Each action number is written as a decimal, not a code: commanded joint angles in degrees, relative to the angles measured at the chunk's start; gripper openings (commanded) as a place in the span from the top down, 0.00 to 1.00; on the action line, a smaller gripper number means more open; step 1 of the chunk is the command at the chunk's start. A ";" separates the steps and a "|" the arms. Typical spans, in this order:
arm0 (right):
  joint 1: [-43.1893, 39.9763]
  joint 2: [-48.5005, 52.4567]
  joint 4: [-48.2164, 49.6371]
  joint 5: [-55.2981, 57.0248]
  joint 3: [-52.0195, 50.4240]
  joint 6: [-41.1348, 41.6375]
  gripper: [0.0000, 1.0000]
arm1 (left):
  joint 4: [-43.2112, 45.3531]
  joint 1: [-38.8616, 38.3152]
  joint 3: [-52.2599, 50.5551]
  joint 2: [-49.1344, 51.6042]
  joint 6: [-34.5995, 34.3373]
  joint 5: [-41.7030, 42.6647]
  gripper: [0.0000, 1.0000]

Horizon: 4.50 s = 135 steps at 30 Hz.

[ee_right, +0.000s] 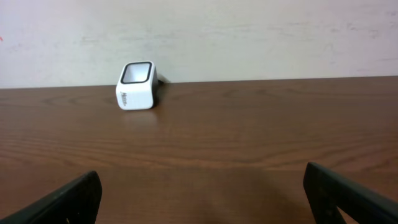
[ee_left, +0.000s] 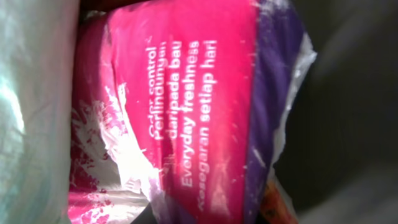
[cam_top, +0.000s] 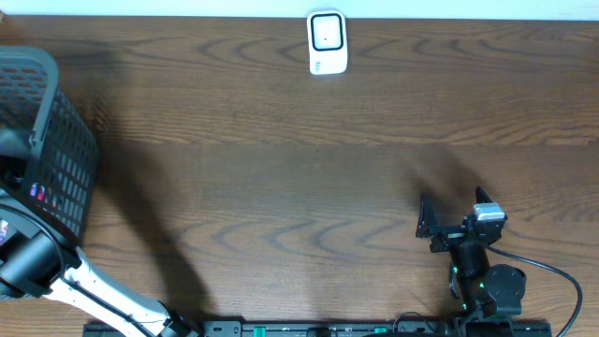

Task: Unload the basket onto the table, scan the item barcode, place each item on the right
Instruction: 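Grasp the pink-purple wrapped pack in the basket with the left gripper, then carry the pink pack out and set it near the scanner, then reach the left gripper back into the basket for the green wipes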

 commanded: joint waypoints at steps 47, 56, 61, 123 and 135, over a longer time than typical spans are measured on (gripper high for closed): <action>0.28 -0.31 -0.22 0.04 -0.09 -0.50 0.01 | 15.21 -38.07 5.88 -31.67 13.55 42.10 0.93; 0.28 -0.31 -0.22 0.04 -0.09 -0.50 0.01 | 11.47 -60.19 -1.07 -22.75 14.03 19.98 0.92; 0.28 -0.31 -0.22 0.07 -0.09 -0.50 0.01 | 11.96 -66.16 -1.38 -13.90 14.01 19.76 0.92; 0.28 -0.31 -0.22 0.07 -0.09 -0.50 0.01 | -5.84 0.04 2.91 -0.70 -16.13 -10.60 0.04; 0.28 -0.31 -0.22 0.07 -0.09 -0.50 0.01 | -7.50 0.09 1.05 5.90 -16.11 -11.78 0.13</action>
